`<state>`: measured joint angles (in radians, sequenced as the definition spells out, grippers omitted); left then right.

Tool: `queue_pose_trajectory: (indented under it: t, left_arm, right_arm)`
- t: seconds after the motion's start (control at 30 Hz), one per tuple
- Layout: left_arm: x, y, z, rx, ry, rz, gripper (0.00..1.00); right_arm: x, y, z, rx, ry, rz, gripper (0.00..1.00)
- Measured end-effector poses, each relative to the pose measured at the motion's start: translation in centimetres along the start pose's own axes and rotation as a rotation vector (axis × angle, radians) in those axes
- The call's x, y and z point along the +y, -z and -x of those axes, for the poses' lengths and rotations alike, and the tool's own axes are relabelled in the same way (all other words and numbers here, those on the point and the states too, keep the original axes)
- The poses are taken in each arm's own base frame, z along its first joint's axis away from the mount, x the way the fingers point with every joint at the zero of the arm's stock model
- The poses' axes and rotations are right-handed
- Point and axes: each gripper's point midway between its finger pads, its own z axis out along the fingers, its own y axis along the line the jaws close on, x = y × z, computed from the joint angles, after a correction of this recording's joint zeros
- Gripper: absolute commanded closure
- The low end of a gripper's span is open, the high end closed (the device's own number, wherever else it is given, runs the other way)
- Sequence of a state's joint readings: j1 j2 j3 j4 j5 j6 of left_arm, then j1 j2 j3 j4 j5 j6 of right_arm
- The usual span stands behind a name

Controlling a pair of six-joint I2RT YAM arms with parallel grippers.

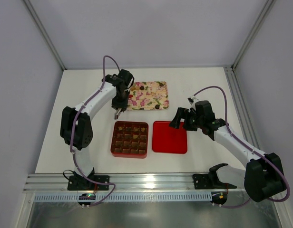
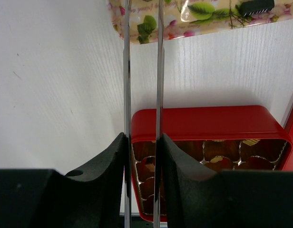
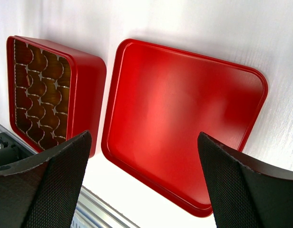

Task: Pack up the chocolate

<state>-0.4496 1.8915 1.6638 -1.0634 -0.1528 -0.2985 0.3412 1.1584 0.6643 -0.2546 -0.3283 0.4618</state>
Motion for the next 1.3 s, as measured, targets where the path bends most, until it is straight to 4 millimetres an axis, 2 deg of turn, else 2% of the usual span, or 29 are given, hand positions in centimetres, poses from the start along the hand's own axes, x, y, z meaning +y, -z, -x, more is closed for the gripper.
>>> queue_pose_trajectory:
  t: [0.27, 0.53, 0.83, 1.13, 1.3]
  left_arm:
    - [0.1, 0.4, 0.2, -0.003, 0.001, 0.003, 0.75]
    - [0.0, 2.1, 2.2, -0.066, 0.01, -0.004, 0.75]
    - [0.1, 3.0, 2.1, -0.073, 0.013, -0.008, 0.75]
    - [-0.4, 6.4, 1.8, -0.13, 0.022, -0.066, 0.75]
    - [-1.3, 9.2, 0.4, -0.172, -0.001, -0.101, 0.75]
  right_arm:
    - [0.0, 0.0, 0.0, 0.0, 0.0, 0.0, 0.08]
    - [0.1, 0.1, 0.1, -0.003, 0.001, 0.002, 0.08]
    - [0.1, 0.1, 0.1, -0.004, 0.001, 0.002, 0.08]
    - [0.2, 0.1, 0.4, -0.009, 0.0, 0.004, 0.08]
    - [0.4, 0.1, 0.6, -0.015, -0.007, 0.007, 0.08]
